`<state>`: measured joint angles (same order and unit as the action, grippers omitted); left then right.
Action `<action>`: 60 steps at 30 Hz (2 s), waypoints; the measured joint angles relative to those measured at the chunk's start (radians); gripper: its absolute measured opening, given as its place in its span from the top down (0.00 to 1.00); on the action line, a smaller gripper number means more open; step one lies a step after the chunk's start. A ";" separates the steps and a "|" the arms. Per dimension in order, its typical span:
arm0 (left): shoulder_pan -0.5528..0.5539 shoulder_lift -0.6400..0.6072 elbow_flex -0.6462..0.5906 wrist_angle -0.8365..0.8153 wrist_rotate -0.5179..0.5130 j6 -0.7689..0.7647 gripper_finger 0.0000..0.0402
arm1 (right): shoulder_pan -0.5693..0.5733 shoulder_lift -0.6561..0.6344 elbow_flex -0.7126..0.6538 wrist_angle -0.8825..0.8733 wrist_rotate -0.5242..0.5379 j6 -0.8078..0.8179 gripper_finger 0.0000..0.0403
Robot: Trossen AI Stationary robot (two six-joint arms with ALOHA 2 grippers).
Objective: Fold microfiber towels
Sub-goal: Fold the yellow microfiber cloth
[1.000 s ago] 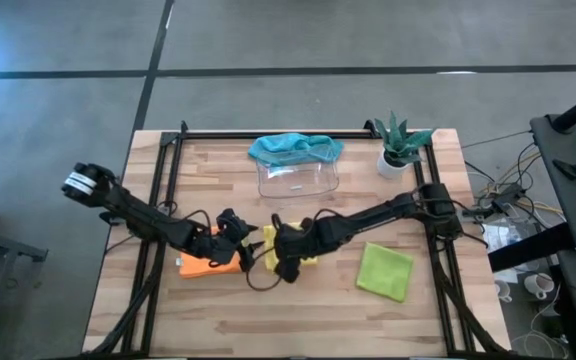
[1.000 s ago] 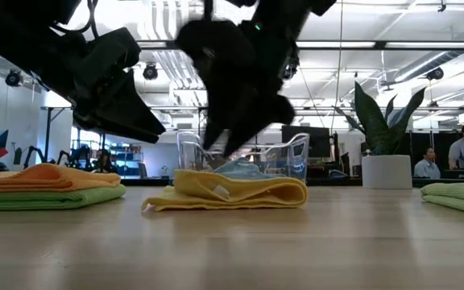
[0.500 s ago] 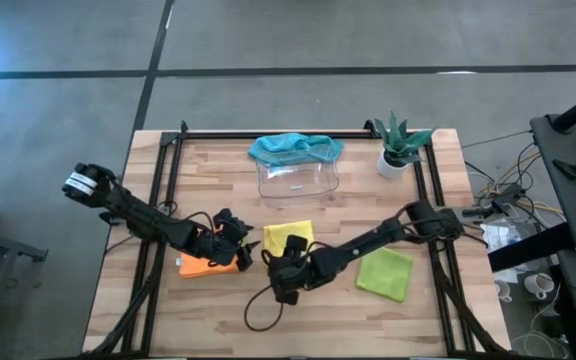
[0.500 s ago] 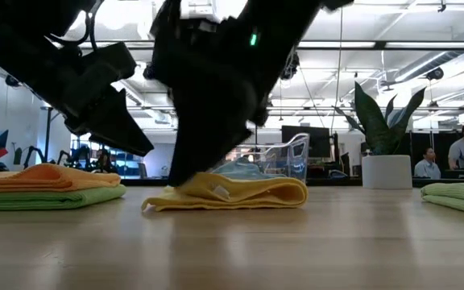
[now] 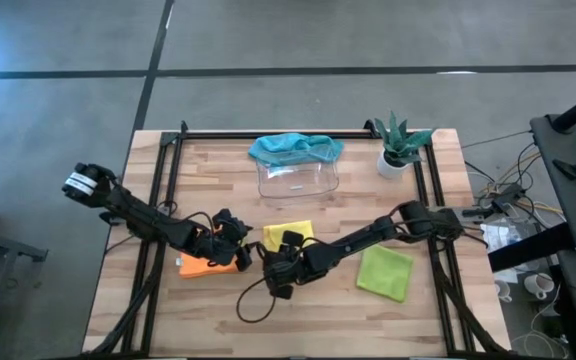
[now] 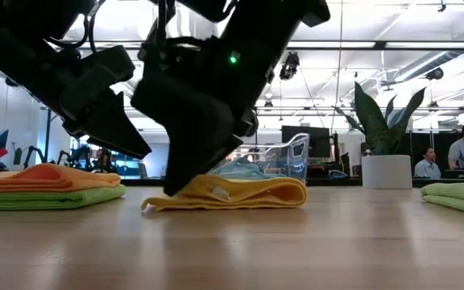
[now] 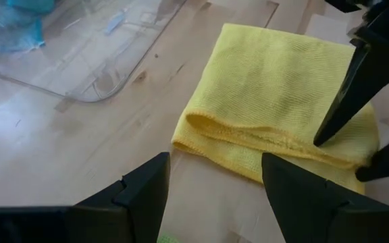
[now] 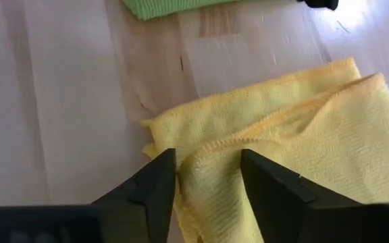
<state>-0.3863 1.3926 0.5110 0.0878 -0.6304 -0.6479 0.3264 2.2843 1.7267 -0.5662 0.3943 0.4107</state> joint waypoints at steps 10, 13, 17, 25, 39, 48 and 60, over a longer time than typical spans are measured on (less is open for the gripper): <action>0.000 0.000 0.000 0.001 0.008 0.000 0.45 | -0.008 0.000 -0.004 -0.013 0.000 0.000 0.78; 0.000 0.000 0.000 0.001 0.009 0.000 0.45 | -0.012 -0.001 0.001 -0.022 0.002 0.000 0.87; 0.000 0.000 0.000 0.000 0.010 0.000 0.45 | -0.013 -0.014 0.055 -0.089 0.048 -0.007 0.96; 0.000 0.000 0.000 0.001 0.015 0.000 0.45 | -0.016 -0.012 0.159 -0.132 0.055 -0.019 0.97; -0.001 -0.003 -0.006 -0.029 0.058 -0.001 0.45 | -0.021 -0.008 0.159 -0.096 0.170 -0.008 0.97; -0.001 -0.044 -0.005 -0.080 0.169 -0.023 0.45 | -0.030 -0.029 0.183 -0.019 0.264 -0.012 0.97; -0.022 -0.074 -0.009 -0.202 0.224 -0.106 0.45 | -0.045 0.099 0.170 0.054 0.123 0.004 0.97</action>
<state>-0.4088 1.3186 0.5025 -0.1146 -0.4062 -0.7540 0.2809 2.3829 1.8966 -0.5127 0.5177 0.4149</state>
